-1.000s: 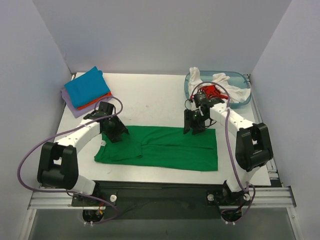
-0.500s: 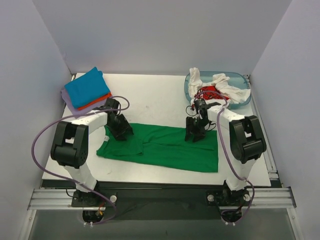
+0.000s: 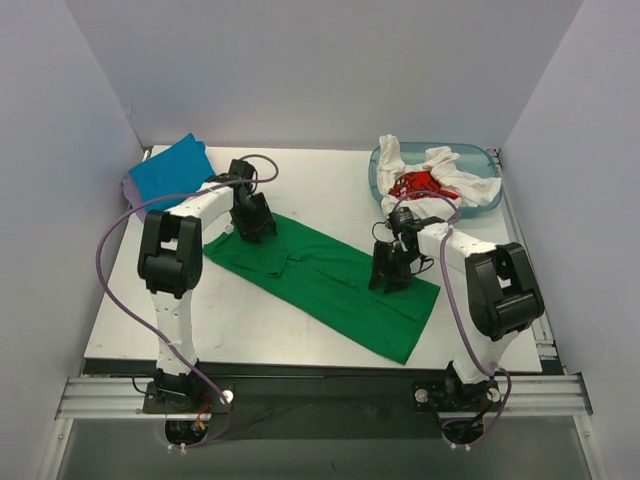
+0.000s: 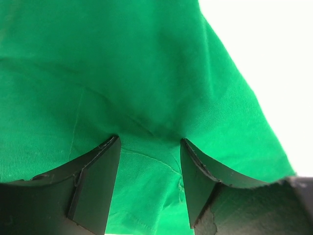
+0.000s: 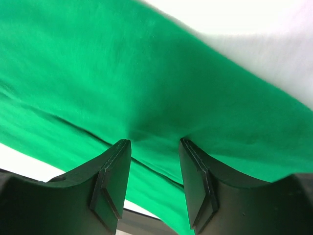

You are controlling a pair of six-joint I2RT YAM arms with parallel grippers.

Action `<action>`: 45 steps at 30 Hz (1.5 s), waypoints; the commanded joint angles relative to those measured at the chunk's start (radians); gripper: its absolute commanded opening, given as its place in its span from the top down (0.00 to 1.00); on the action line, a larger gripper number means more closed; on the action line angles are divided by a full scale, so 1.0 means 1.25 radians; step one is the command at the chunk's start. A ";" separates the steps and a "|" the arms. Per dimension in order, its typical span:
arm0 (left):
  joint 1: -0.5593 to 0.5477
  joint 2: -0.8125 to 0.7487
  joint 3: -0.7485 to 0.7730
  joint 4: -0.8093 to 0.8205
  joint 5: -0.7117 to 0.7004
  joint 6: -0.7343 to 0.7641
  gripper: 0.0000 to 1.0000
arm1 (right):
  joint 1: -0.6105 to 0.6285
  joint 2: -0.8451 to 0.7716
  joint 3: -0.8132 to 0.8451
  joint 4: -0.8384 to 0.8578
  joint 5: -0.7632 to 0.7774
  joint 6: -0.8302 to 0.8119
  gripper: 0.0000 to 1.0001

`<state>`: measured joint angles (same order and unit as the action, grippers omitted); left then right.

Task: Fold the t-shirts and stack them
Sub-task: Rotate the tshirt 90 degrees

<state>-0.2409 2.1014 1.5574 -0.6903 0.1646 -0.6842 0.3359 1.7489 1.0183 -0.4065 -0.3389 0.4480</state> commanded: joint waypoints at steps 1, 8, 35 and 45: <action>0.000 0.101 0.089 -0.015 -0.107 0.089 0.37 | 0.042 -0.037 -0.065 -0.068 0.049 0.051 0.55; -0.006 0.118 0.194 -0.037 -0.094 0.122 0.37 | 0.124 -0.118 -0.076 -0.074 0.063 0.077 0.55; -0.034 -0.177 -0.124 0.049 0.019 0.044 0.37 | 0.097 -0.101 -0.073 -0.082 0.123 -0.008 0.54; -0.034 -0.050 -0.112 0.047 0.000 0.093 0.37 | 0.108 -0.054 -0.137 -0.009 0.092 0.060 0.55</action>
<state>-0.2844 1.9823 1.3884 -0.6678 0.1783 -0.6098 0.4637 1.6497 0.9092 -0.4736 -0.2131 0.4782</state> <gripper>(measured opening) 0.628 0.456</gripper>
